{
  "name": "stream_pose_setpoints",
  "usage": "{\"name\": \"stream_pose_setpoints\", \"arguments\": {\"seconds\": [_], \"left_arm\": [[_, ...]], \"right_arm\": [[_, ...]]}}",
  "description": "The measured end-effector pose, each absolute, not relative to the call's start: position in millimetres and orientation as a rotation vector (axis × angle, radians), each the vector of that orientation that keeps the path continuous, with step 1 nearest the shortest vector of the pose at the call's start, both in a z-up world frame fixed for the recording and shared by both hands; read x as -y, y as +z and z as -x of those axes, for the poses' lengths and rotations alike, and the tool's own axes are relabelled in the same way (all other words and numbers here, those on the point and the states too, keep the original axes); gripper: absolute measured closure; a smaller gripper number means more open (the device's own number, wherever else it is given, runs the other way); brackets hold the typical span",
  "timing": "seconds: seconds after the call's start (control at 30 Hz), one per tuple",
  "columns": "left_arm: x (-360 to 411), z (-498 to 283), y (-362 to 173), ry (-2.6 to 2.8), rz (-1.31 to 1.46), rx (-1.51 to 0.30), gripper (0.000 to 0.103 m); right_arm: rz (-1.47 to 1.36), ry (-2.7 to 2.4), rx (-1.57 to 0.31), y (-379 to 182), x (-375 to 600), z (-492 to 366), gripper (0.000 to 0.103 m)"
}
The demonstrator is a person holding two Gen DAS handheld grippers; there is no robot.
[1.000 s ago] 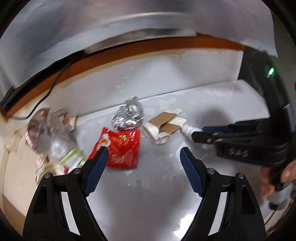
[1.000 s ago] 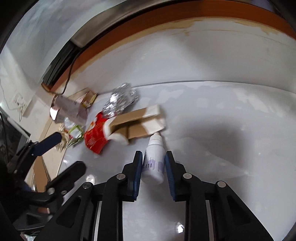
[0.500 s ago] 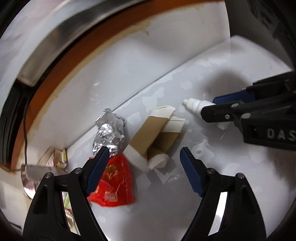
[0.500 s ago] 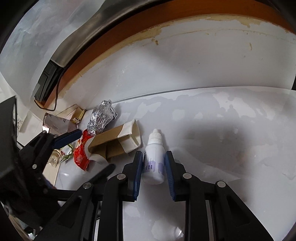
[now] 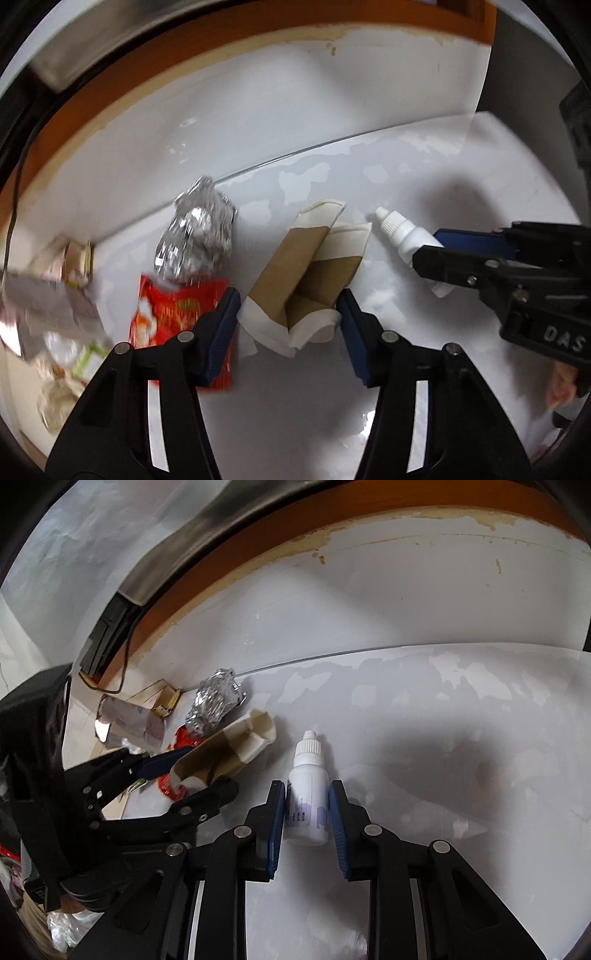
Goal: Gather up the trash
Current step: 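Lift the held tube and bottle off the cabinet with both tools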
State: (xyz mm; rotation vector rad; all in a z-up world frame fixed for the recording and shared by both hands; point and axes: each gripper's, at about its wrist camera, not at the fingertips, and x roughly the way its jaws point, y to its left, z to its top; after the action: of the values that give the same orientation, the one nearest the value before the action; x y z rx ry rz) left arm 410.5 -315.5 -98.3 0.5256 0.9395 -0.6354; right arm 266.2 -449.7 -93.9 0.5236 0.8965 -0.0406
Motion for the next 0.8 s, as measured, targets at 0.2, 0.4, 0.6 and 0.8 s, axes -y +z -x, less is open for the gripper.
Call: {"name": "stream_pose_setpoints", "arguments": {"seconds": [0.2, 0.4, 0.6, 0.8], "left_arm": [[279, -361, -69, -0.605, -0.439, -0.906, 0.052], [226, -283, -38, -0.540, -0.368, -0.857, 0.052], [158, -203, -34, -0.424, -0.250, -0.833, 0.052], [90, -148, -64, -0.272, -0.111, -0.844, 0.052]], "right_arm": [[-0.560, 0.010, -0.893, -87, 434, -237, 0.080], [-0.568, 0.145, -0.867, -68, 388, -193, 0.080], [-0.546, 0.291, -0.844, -49, 332, -149, 0.080], [-0.416, 0.388, -0.850, -38, 264, -107, 0.080]]}}
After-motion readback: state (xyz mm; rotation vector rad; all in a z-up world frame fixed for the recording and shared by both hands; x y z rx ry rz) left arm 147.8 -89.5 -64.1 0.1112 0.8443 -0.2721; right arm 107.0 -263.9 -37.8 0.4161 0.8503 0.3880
